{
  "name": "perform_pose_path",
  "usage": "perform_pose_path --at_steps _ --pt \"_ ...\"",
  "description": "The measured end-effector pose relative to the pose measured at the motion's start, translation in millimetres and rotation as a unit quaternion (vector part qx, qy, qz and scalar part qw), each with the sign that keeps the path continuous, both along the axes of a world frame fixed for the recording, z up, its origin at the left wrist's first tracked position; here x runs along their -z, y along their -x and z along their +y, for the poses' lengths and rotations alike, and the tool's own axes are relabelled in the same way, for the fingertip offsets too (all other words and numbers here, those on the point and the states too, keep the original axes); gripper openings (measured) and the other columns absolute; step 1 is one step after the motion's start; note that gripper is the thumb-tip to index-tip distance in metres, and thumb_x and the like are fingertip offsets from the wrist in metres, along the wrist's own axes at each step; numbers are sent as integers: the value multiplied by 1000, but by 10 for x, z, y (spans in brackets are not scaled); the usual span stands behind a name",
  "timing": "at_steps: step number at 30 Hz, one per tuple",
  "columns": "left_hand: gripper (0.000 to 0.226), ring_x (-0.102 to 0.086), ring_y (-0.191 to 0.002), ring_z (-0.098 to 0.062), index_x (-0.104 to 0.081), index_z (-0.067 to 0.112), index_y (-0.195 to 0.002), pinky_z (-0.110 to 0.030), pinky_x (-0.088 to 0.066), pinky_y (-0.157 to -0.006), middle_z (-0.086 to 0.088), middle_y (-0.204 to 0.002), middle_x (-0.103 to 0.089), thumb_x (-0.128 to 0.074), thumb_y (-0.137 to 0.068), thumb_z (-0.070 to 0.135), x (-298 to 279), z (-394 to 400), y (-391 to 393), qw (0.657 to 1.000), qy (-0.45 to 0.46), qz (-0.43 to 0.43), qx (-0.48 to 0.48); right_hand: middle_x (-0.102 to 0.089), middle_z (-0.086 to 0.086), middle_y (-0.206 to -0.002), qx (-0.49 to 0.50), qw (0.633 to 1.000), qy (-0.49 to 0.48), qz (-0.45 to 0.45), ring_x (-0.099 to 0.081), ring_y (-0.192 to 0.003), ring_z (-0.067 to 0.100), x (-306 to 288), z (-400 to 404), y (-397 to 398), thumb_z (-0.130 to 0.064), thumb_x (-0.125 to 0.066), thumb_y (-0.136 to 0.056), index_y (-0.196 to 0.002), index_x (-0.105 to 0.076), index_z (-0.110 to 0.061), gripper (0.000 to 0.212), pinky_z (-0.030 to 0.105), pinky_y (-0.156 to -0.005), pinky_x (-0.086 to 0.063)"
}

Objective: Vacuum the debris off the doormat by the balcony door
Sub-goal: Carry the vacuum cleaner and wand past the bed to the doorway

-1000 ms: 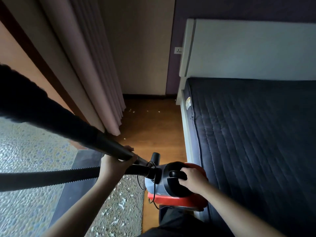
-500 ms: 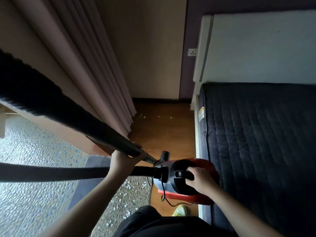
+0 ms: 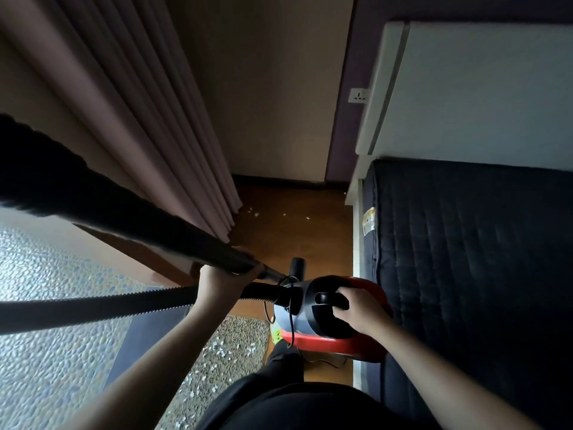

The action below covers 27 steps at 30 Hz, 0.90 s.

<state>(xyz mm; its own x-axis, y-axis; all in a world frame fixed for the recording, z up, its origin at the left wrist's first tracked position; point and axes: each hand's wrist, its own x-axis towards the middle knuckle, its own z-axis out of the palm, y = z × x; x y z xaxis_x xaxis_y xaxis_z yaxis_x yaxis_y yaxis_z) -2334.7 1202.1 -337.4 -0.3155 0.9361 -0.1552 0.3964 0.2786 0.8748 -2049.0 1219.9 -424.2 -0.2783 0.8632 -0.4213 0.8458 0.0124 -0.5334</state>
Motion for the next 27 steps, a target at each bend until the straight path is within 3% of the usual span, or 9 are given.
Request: perform_pose_path --at_steps 8,14,18,27 --pt "29 -63 -77 10 -69 36 -85 -15 -48 -68 14 -81 -70 -85 -72 16 264 918 531 999 16 9 -44 -71 -2 -98 -58 996 56 -40 -66 -92 15 175 1103 575 -32 -62 -84 -115 -63 -22 33 28 -81 -52" --pt "32 -64 -85 -8 -63 40 -85 -30 -52 -79 8 -85 -69 -82 -75 17 403 1432 898 999 20 36 -22 -69 -1 -106 -104 991 48 -64 -64 -99 17 236 1756 939 -30 -63 -87 -116 -63 -20 31 24 -82 -47" --pt "25 -65 -89 -13 -69 27 -94 -38 -53 -82 5 -88 -69 -83 -75 17 440 1629 1077 998 3 44 -43 -69 1 -111 -135 986 53 -78 -64 -103 19 198 2175 1131 -32 -62 -88 -121 -61 -19 36 28 -86 -49" --pt "32 -66 -92 -13 -69 21 -96 -38 -55 -83 2 -91 -69 -84 -71 7 567 2051 1256 990 24 3 -137 -68 2 -116 -216 968 87 -93 -63 -109 20 258 3045 1392 -36 -62 -87 -124 -61 -18 41 29 -88 -49"
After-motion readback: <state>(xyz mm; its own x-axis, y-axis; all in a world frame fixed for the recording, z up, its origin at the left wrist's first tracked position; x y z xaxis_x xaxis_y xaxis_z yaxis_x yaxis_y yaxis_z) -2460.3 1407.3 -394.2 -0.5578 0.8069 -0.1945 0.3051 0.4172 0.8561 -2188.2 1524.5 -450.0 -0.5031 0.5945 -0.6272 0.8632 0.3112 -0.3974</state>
